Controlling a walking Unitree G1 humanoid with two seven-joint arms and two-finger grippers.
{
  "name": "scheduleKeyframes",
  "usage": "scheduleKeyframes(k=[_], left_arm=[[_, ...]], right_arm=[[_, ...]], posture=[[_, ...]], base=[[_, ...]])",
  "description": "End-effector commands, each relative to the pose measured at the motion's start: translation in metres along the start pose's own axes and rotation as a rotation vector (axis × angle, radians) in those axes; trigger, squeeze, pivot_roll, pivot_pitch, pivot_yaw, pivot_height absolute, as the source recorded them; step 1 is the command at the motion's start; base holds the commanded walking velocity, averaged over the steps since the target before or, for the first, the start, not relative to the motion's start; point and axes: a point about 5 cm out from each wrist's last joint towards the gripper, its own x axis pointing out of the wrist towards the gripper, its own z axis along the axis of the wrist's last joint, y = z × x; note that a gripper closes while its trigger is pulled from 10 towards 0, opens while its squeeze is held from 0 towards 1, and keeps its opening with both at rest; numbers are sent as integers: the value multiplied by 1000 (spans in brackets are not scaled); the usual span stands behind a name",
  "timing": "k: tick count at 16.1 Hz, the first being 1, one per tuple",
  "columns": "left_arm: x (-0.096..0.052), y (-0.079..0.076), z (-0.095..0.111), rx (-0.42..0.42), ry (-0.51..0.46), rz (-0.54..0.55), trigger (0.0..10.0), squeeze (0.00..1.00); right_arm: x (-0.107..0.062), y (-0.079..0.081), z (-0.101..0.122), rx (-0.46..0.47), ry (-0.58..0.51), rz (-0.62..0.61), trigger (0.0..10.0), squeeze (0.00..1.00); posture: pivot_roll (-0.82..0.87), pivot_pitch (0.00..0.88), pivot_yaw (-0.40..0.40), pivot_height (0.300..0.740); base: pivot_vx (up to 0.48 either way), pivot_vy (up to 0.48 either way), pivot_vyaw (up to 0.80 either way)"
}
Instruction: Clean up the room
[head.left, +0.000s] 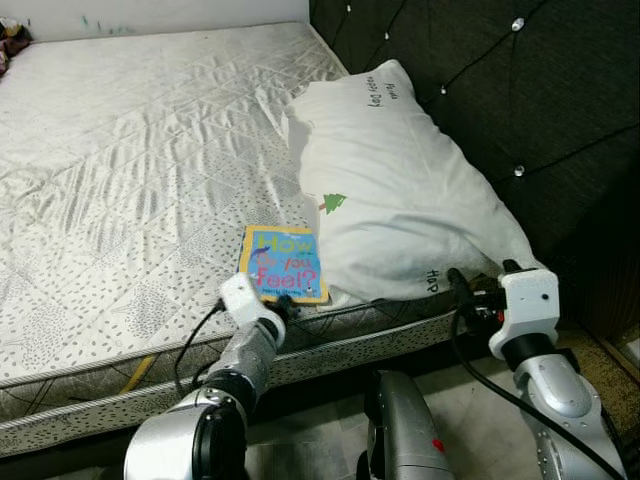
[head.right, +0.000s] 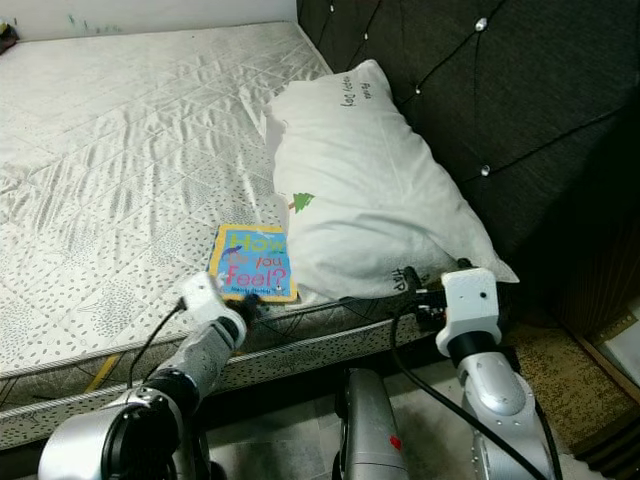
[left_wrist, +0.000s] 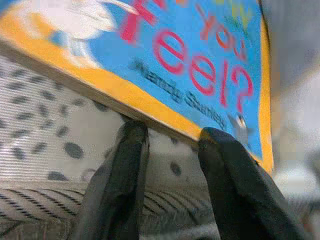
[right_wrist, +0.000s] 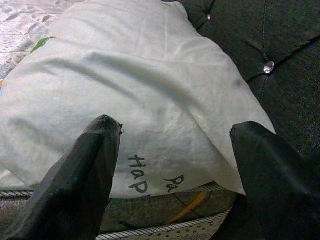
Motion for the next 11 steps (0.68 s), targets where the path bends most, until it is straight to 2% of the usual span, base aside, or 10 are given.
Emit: scheduleKeyframes(k=[1,3,5,6,8,10,11], left_arm=[[0,-2,-9,55,58,-20,10000,1000],[0,-12,-12,185,104,-104,10000,1000],[-1,-14,-15,224,135,-137,10000,1000],[0,-18,-12,270,129,-167,10000,1000],[1,-27,0,330,81,-231,10000,1000],[0,-25,13,390,-9,-240,10000,1000],[-4,-17,25,407,-125,-231,10000,1000]], right_arm=[[1,1,3,-3,-14,3,10000,0],[5,3,3,1,-17,4,10000,0],[10,9,3,15,-23,12,10000,0],[11,13,3,24,-26,18,10000,0],[12,17,1,36,-25,23,10000,0],[13,20,-2,46,-21,24,10000,0],[16,22,-2,56,-24,20,10000,0]], posture=[[-207,82,-4,539],[-178,78,-4,539],[-155,75,-1,539],[-149,76,0,539],[-112,73,9,539],[-95,71,16,539],[-80,71,22,539]], base=[[0,0,0],[0,0,0],[0,0,0],[0,0,0],[0,0,0],[0,0,0],[0,0,0]])
